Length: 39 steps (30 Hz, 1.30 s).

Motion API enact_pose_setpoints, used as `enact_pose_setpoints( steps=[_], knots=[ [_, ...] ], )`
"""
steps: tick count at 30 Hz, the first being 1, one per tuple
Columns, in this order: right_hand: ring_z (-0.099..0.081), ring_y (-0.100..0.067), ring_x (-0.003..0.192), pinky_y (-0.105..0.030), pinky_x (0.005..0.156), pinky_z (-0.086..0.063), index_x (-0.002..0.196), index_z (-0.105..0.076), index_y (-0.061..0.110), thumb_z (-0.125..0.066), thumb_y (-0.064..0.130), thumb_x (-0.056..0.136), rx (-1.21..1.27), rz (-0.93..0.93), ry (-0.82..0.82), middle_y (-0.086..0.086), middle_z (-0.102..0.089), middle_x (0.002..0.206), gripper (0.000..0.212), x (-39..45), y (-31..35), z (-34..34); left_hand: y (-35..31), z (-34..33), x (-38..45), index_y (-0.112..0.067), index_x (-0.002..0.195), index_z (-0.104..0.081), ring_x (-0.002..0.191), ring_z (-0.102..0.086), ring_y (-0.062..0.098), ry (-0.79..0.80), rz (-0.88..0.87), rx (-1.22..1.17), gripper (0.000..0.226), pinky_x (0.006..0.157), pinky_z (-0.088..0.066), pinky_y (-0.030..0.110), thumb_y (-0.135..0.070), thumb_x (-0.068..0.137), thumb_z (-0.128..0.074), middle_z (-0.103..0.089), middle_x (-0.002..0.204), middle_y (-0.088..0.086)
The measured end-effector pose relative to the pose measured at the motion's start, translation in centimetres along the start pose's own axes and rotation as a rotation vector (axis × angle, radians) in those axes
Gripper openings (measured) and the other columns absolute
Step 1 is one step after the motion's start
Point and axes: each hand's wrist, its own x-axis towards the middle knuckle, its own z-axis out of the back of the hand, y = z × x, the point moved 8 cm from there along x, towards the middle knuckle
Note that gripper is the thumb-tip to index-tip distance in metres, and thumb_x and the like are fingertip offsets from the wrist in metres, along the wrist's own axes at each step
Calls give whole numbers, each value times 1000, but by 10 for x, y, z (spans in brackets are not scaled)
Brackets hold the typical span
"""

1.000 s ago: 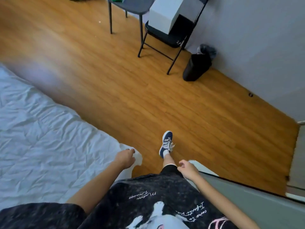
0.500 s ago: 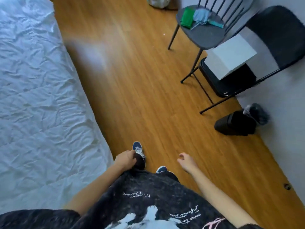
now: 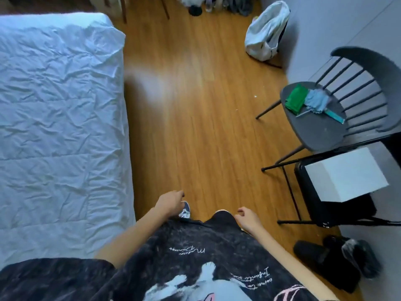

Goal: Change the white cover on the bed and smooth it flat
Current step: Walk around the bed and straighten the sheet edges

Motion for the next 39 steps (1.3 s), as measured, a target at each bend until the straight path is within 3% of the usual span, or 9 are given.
enact_pose_setpoints(
  steps=[4, 10, 14, 17, 23, 27, 32, 39],
  knots=[
    [-54, -19, 96, -26, 76, -38, 127, -55, 12, -53, 22, 94, -4, 72, 27, -5, -61, 114, 35, 53, 90, 59, 2, 73, 57, -18, 138, -47, 115, -56, 26, 7, 28, 54, 43, 94, -50, 39, -26, 96, -44, -56, 132, 6],
    [-55, -17, 94, -32, 85, -45, 118, -56, 21, -47, 27, 91, -128, 218, 98, -2, -61, 115, 29, 162, 212, 146, 6, 171, 167, -18, 138, -48, 113, -58, 25, -13, 148, -5, 43, 94, -51, 39, -25, 95, -44, -57, 131, 6],
    [-56, -23, 111, -31, 89, -44, 133, -51, 17, -45, 26, 93, -318, 300, 166, -4, -60, 122, 42, 217, 295, 216, -9, 241, 219, -17, 136, -49, 115, -57, 25, 26, 236, -86, 42, 95, -49, 38, -26, 95, -44, -57, 132, 5],
    [-57, -25, 111, -28, 83, -41, 133, -50, 16, -47, 26, 94, -417, 361, 178, -6, -62, 122, 40, 251, 365, 266, -20, 296, 259, -16, 127, -53, 111, -57, 25, 42, 256, -128, 37, 92, -49, 38, -31, 94, -45, -60, 127, 6],
    [-56, -26, 116, -32, 93, -45, 137, -48, 17, -48, 29, 95, -584, 421, 184, -7, -60, 129, 45, 321, 508, 339, -14, 418, 345, -14, 129, -51, 116, -55, 27, -25, 244, -159, 38, 90, -47, 36, -28, 94, -44, -57, 129, 7],
    [-56, -25, 116, -33, 92, -46, 139, -47, 18, -46, 31, 95, -694, 454, 184, -7, -59, 130, 46, 367, 618, 367, 25, 502, 409, -15, 130, -47, 109, -58, 27, -31, 231, -201, 38, 80, -43, 33, -27, 94, -44, -60, 123, 8],
    [-55, -27, 118, -35, 93, -48, 141, -44, 16, -46, 28, 94, -787, 491, 149, -9, -56, 133, 49, 412, 779, 391, 125, 640, 479, -15, 114, -56, 103, -59, 27, -126, 312, -356, 29, 76, -44, 33, -30, 94, -40, -63, 117, 8],
    [-54, -26, 118, -32, 91, -45, 138, -47, 18, -46, 30, 95, -854, 634, 111, -6, -57, 132, 45, 442, 1009, 423, 230, 806, 527, -15, 136, -50, 111, -57, 24, -245, 391, -520, 44, 76, -41, 29, -21, 93, -43, -61, 126, 8]
  ],
)
